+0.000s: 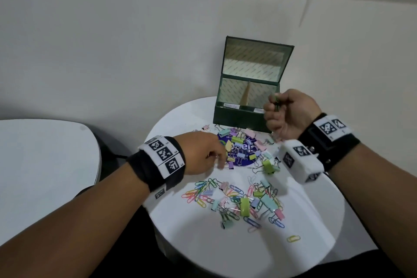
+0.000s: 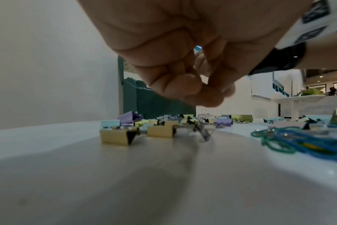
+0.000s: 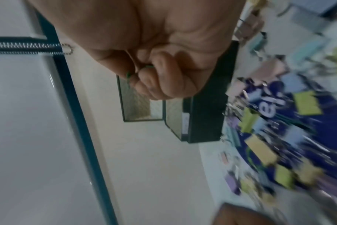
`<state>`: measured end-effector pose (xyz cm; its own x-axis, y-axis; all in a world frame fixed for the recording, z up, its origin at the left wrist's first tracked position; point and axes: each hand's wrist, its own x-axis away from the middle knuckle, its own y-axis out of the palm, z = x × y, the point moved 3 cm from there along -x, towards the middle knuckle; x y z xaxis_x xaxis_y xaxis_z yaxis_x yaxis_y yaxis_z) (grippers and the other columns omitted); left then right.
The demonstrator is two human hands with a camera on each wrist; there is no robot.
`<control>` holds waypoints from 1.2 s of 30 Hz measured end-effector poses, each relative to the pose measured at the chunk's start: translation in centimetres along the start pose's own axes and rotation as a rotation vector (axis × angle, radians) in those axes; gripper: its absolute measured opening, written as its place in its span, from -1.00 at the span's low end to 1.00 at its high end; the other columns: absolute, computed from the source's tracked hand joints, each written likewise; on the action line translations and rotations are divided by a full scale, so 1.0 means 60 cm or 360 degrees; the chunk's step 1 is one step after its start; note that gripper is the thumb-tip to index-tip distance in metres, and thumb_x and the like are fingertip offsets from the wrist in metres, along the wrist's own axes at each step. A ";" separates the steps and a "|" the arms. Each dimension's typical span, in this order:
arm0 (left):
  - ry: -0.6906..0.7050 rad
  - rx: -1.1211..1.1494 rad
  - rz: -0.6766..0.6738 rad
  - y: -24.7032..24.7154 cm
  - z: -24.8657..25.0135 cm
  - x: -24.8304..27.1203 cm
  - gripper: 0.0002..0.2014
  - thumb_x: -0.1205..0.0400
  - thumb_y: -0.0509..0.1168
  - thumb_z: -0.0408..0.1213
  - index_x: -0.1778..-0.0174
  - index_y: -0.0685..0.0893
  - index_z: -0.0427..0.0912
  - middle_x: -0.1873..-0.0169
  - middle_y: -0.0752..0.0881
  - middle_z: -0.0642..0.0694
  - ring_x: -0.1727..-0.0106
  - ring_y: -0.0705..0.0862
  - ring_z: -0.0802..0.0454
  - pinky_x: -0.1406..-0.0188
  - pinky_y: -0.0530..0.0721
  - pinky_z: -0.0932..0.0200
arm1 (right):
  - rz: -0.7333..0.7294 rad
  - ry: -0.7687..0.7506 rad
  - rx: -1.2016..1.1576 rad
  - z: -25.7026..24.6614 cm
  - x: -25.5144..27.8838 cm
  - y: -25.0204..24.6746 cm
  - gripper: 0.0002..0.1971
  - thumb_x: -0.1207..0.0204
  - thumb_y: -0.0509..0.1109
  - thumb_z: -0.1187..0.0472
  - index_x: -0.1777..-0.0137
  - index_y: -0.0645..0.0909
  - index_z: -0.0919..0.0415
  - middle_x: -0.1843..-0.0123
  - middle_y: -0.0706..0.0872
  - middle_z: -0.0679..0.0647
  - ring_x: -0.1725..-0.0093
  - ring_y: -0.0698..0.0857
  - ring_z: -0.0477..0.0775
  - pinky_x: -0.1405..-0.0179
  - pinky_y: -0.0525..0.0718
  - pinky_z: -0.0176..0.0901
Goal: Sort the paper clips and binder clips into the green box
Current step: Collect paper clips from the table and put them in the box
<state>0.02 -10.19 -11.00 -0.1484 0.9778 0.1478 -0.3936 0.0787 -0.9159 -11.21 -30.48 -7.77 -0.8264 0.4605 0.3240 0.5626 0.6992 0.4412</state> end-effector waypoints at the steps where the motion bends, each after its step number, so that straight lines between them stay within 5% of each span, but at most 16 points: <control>1: -0.0017 -0.0026 -0.0065 0.002 -0.002 0.000 -0.73 -0.63 0.23 -0.32 0.04 0.81 0.09 0.08 0.66 0.18 0.03 0.65 0.18 -0.08 0.65 0.13 | 0.0105 -0.0053 0.0034 -0.015 -0.014 -0.004 -0.89 -0.54 0.09 0.25 0.23 0.35 0.14 0.37 0.45 0.04 0.53 0.30 -0.08 0.68 0.23 -0.34; 4: -0.0048 -0.0083 -0.0151 0.011 -0.004 0.005 -0.77 -0.63 0.26 -0.29 0.02 0.83 0.03 0.01 0.66 0.18 -0.04 0.66 0.15 -0.16 0.65 0.09 | 0.0425 -0.0224 0.0305 -0.056 -0.052 -0.009 -0.87 -0.60 0.11 0.29 0.16 0.43 0.19 0.35 0.53 0.08 0.56 0.39 -0.06 0.66 0.32 -0.30; 7: -0.0031 -0.0167 -0.0175 0.019 -0.001 0.022 -0.79 -0.60 0.32 -0.11 -0.12 0.76 0.11 0.00 0.55 0.22 0.04 0.57 0.22 -0.06 0.63 0.17 | 0.0654 -0.0260 0.0966 -0.089 -0.089 -0.005 -0.85 -0.60 0.23 0.34 0.19 0.55 0.22 0.33 0.63 0.14 0.49 0.51 -0.01 0.53 0.47 -0.19; 10: -0.0022 -0.0229 -0.0209 0.020 0.003 0.031 -0.72 -0.56 0.39 0.05 -0.19 0.69 0.18 -0.01 0.50 0.25 0.10 0.54 0.27 0.04 0.58 0.24 | 0.0565 -0.0271 0.1661 -0.104 -0.118 0.010 -0.82 -0.60 0.31 0.29 -0.11 0.68 0.31 -0.09 0.77 0.30 0.19 0.71 0.07 0.24 0.69 -0.11; 13: 0.0015 -0.0210 -0.0175 0.021 0.004 0.030 -0.81 -0.56 0.42 -0.01 -0.08 0.75 0.16 0.03 0.55 0.25 0.11 0.58 0.27 0.04 0.64 0.22 | 0.0574 -0.0433 0.2356 -0.108 -0.086 0.032 -0.68 -0.62 0.32 0.23 -0.36 0.63 0.20 -0.38 0.66 0.14 -0.23 0.67 0.14 -0.12 0.59 -0.13; 15: 0.0041 -0.0188 -0.0149 0.023 0.005 0.027 -0.90 -0.55 0.42 -0.06 0.05 0.79 0.12 0.08 0.59 0.24 0.14 0.60 0.29 0.06 0.65 0.20 | 0.0491 -0.0588 0.2455 -0.094 -0.038 0.047 -0.72 -0.62 0.33 0.20 -0.31 0.63 0.05 -0.34 0.65 0.00 -0.16 0.65 0.06 -0.01 0.56 -0.23; 17: 0.0035 -0.0191 -0.0160 0.025 0.004 0.024 -0.94 -0.57 0.41 -0.10 0.11 0.79 0.08 0.10 0.61 0.22 0.15 0.61 0.26 0.10 0.63 0.23 | 0.0248 -0.0624 0.2549 -0.060 0.016 0.047 -0.90 -0.63 0.35 0.18 -0.08 0.64 0.00 -0.08 0.71 -0.13 0.00 0.69 -0.05 0.12 0.61 -0.29; 20: 0.0047 -0.0201 -0.0167 0.027 0.001 0.019 -0.93 -0.59 0.37 -0.14 0.19 0.73 0.04 0.12 0.61 0.16 0.17 0.59 0.24 0.16 0.57 0.25 | -0.0328 -0.0274 0.2821 0.014 0.101 0.016 -0.84 -0.59 0.40 0.14 0.21 0.58 -0.08 0.26 0.70 -0.18 0.25 0.68 -0.18 0.19 0.69 -0.28; 23: 0.0063 -0.0180 -0.0125 0.026 -0.001 0.019 -0.90 -0.61 0.32 -0.18 0.23 0.66 0.03 0.15 0.59 0.13 0.18 0.57 0.22 0.14 0.56 0.24 | -0.0535 0.0037 0.2968 0.072 0.169 -0.025 -0.79 -0.49 0.50 0.04 0.30 0.53 -0.06 0.39 0.62 -0.20 0.39 0.54 -0.26 0.27 0.52 -0.40; 26: 0.0035 -0.0126 -0.0025 0.020 -0.003 0.018 -0.89 -0.60 0.30 -0.18 0.24 0.62 0.07 0.20 0.57 0.17 0.19 0.55 0.25 0.16 0.53 0.27 | -0.0441 0.0050 0.2930 0.099 0.206 -0.055 -0.64 -0.25 0.63 -0.23 0.21 0.49 -0.19 0.22 0.63 -0.21 0.26 0.61 -0.21 0.25 0.59 -0.34; 29: -0.0021 -0.0079 0.0093 0.012 -0.008 0.014 -0.92 -0.62 0.31 -0.18 0.18 0.66 0.00 0.21 0.58 0.16 0.23 0.53 0.25 0.18 0.47 0.30 | -0.0354 0.0028 0.2827 0.115 0.218 -0.071 -0.31 -0.05 0.68 -0.34 -0.16 0.46 -0.34 -0.05 0.59 -0.28 0.05 0.66 -0.20 0.02 0.70 -0.25; 31: -0.0063 -0.0078 0.0128 0.009 -0.009 0.012 -0.94 -0.65 0.32 -0.18 0.13 0.66 -0.01 0.17 0.61 0.13 0.20 0.56 0.18 0.16 0.49 0.27 | -0.0340 0.0003 0.2936 0.125 0.213 -0.079 -0.17 -0.10 0.68 -0.31 -0.39 0.40 -0.36 -0.17 0.55 -0.30 -0.01 0.64 -0.20 -0.09 0.68 -0.23; 36: -0.0170 -0.0075 0.0205 0.001 -0.014 0.013 -0.89 -0.61 0.40 -0.13 -0.03 0.69 0.04 0.08 0.63 0.10 0.13 0.60 0.11 0.03 0.58 0.19 | -0.0325 -0.0113 0.2913 0.128 0.183 -0.086 -0.48 -0.40 0.58 -0.15 -0.36 0.54 -0.33 -0.10 0.55 -0.24 0.08 0.59 -0.25 -0.11 0.63 -0.25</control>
<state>0.66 -9.26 -11.28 -0.2912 0.9545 0.0645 -0.3228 -0.0346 -0.9458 -23.39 -24.83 -12.94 -0.8969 0.2878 0.3358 -0.2208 0.3664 -0.9039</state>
